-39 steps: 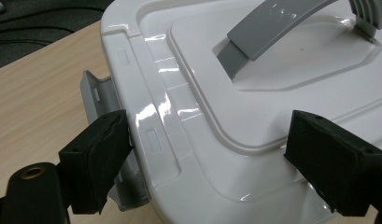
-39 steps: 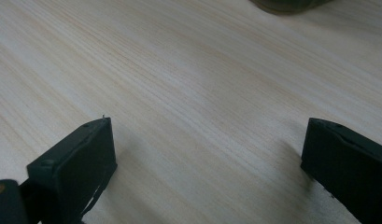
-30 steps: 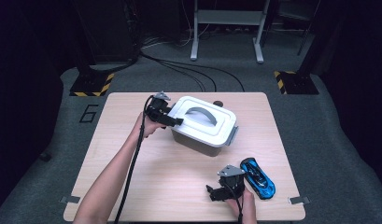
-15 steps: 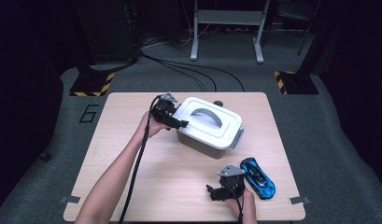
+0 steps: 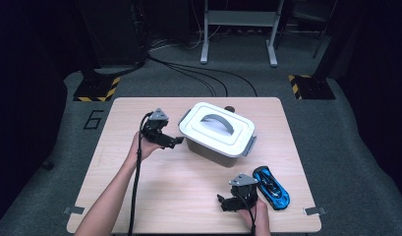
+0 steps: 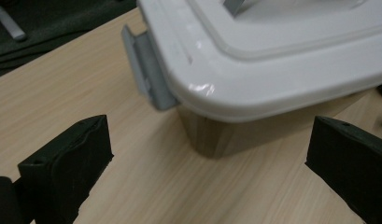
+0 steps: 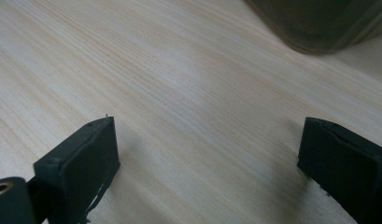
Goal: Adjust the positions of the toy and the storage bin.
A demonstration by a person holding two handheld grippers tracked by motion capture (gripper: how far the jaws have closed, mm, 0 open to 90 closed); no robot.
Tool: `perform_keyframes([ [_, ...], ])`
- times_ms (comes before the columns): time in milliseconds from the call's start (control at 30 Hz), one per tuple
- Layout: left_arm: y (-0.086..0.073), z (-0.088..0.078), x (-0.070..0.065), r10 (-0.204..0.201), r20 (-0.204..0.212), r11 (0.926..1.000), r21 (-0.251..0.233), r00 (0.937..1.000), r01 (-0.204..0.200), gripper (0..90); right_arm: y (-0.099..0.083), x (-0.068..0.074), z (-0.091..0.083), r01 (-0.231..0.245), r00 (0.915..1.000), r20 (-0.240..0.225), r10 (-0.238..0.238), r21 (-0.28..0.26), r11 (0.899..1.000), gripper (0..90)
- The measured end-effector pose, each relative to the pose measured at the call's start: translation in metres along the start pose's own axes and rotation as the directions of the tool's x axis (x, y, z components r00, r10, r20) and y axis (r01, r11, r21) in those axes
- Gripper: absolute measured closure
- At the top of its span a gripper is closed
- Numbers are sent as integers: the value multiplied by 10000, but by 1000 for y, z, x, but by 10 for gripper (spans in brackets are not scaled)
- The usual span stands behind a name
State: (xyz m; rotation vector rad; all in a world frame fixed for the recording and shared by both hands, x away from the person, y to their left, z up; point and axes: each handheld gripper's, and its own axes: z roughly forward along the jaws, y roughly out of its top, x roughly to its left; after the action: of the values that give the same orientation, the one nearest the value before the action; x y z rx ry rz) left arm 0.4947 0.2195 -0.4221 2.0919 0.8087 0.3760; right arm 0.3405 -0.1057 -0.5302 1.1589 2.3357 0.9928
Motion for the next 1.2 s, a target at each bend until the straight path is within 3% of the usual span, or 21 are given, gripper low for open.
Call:
perform_keyframes([
  [33,-13,-3,3,35,-210,9999,145,9998,-32,3,0,0,0,0,10000,0,0,0,10000,41],
  [67,-13,-3,3,35,-210,9999,145,9998,-32,2,0,0,0,0,10000,0,0,0,10000,41],
  [133,-36,-6,6,13,-555,9998,177,9985,-4,2,0,0,0,-8,10000,2,8,-1,10000,41],
  [167,-36,-6,6,13,-555,9998,177,9985,-4,3,0,0,0,-8,10000,2,8,-1,10000,41],
  [233,-54,-5,9,174,-794,9987,485,9967,-136,3,0,0,0,-17,10000,9,17,-6,10000,41],
  [433,-96,7,21,-168,-1148,9912,1287,9933,317,1,0,0,0,-15,10000,22,15,-4,10000,40],
  [600,-122,14,25,-398,-1403,9897,1304,9893,583,0,0,1,0,-15,10000,40,15,0,10000,40],
  [1067,-124,13,26,-766,-1549,9874,1255,9850,965,0,0,-1,0,187,9997,-136,-187,50,9998,40],
  [1200,-123,13,26,-798,-1556,9868,1271,9846,1000,0,6,-2,1,314,9991,-301,-301,443,9985,31],
])
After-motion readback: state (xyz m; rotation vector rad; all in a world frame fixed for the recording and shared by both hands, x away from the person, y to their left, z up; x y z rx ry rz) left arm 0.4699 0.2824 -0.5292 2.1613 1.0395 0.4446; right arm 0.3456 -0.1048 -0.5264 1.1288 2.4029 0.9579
